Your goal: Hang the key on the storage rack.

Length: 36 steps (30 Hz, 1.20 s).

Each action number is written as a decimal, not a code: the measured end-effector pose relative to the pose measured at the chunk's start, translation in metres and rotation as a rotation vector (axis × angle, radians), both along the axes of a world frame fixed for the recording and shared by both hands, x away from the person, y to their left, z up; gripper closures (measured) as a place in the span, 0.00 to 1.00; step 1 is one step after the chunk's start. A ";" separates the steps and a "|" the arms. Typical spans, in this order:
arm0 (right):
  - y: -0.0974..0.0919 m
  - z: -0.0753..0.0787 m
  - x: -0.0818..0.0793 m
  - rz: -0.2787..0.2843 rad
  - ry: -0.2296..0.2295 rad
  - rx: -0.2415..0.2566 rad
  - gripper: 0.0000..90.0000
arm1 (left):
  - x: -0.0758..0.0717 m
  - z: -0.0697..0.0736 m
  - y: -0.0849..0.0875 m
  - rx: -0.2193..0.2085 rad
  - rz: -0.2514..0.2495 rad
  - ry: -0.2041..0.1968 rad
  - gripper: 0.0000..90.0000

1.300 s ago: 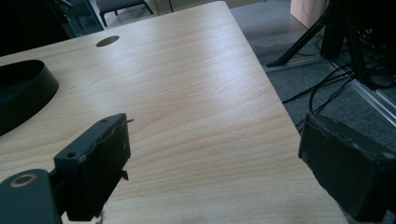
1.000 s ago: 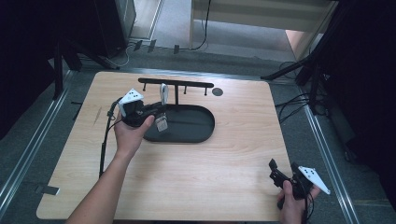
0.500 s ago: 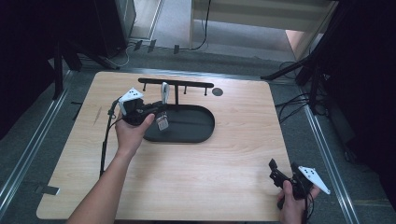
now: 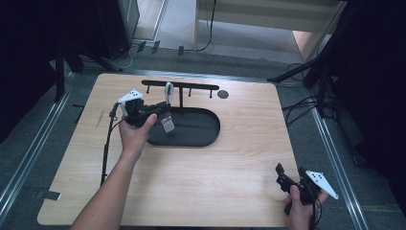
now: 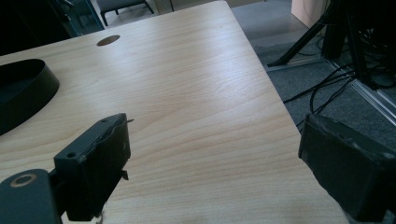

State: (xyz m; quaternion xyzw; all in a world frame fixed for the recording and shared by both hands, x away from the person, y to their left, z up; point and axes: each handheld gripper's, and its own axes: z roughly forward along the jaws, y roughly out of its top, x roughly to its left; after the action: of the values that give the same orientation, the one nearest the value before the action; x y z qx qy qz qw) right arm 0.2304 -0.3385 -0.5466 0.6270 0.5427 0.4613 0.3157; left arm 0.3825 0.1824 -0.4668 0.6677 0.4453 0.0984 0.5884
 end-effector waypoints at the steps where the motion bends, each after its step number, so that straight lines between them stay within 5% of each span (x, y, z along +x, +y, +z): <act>1: 0.000 0.000 0.000 0.001 -0.002 0.004 0.10 | 0.000 0.000 0.000 0.001 0.004 0.000 0.83; 11: 0.000 0.000 0.000 0.001 -0.003 0.002 0.10 | 0.006 -0.003 0.002 -0.064 0.044 0.055 0.77; 25: 0.000 0.000 0.000 0.002 -0.003 -0.004 0.10 | 0.008 -0.003 0.004 -0.086 0.115 0.083 0.73; 27: 0.000 0.000 0.000 0.002 -0.004 -0.004 0.10 | 0.008 -0.001 0.009 -0.146 0.147 0.075 0.72; 36: 0.000 0.000 0.001 0.005 -0.003 0.000 0.10 | 0.004 -0.002 0.002 -0.063 0.177 0.056 0.64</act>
State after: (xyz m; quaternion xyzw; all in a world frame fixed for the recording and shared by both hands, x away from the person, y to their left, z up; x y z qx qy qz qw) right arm 0.2313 -0.3387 -0.5467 0.6249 0.5439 0.4631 0.3151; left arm 0.3861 0.1844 -0.4685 0.6092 0.5217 0.1175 0.5856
